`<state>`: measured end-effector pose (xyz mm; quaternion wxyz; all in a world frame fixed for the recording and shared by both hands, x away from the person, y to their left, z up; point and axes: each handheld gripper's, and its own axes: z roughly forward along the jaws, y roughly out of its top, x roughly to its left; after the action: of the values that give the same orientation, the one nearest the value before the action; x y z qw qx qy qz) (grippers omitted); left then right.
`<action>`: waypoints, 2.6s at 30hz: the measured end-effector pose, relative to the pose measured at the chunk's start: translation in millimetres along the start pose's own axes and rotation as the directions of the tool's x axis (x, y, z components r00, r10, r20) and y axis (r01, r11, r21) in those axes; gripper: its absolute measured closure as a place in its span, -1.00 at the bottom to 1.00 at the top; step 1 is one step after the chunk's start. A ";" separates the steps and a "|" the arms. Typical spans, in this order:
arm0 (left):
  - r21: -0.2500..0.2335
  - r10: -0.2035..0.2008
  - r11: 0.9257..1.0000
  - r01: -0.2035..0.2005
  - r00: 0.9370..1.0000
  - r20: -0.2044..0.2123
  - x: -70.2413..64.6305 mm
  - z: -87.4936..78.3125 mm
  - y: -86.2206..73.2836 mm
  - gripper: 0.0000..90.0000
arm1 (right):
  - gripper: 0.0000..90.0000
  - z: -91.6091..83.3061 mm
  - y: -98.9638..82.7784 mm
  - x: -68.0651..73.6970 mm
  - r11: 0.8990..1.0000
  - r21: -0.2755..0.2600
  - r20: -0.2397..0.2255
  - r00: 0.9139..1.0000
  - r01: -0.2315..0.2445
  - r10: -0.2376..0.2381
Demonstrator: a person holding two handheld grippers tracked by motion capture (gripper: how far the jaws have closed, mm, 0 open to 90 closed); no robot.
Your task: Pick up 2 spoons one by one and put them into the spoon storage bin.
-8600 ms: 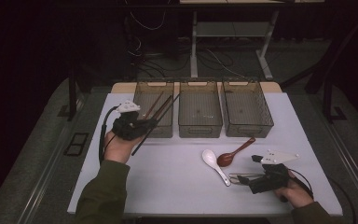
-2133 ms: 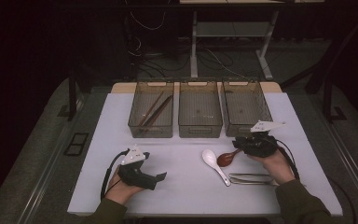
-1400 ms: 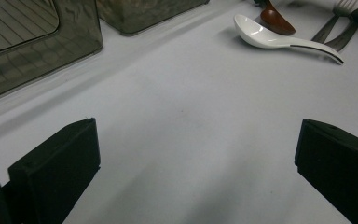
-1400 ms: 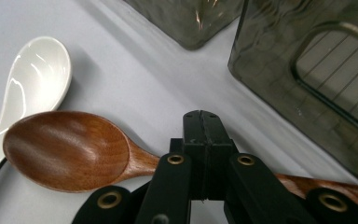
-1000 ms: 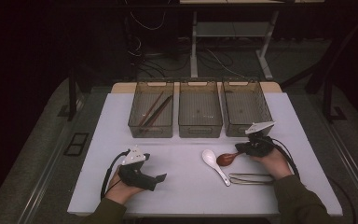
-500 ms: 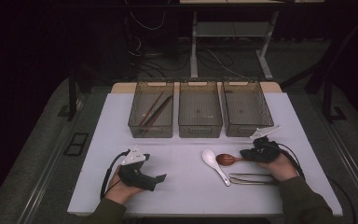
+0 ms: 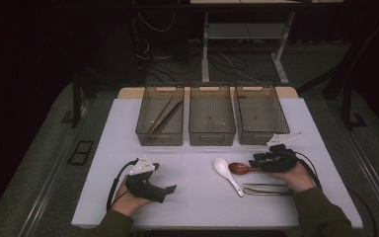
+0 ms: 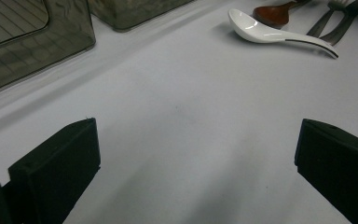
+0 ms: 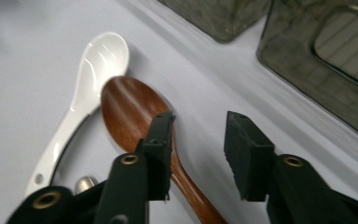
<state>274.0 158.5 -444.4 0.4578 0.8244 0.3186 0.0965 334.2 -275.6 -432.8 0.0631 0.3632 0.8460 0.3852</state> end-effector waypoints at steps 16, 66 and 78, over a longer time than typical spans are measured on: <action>0.010 0.007 1.000 -0.007 1.000 0.005 0.0 0.9 -0.6 -1.00 | 0.03 20.0 6.0 11.5 0.999 0.014 -0.083 0.995 0.051 -0.050; 0.015 0.022 1.000 -0.022 1.000 0.009 1.5 -0.8 -3.0 -1.00 | 0.81 22.7 2.0 23.4 0.969 0.080 -0.148 0.964 0.234 -0.221; 0.013 0.013 1.000 -0.014 1.000 0.011 3.4 -1.4 -3.3 -1.00 | 0.81 13.3 7.5 17.5 0.978 0.015 -0.129 0.971 0.206 -0.202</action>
<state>274.6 162.8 -446.7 0.4535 0.8300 0.3111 0.0931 330.9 -252.7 -433.8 0.0435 0.2499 0.8864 0.3872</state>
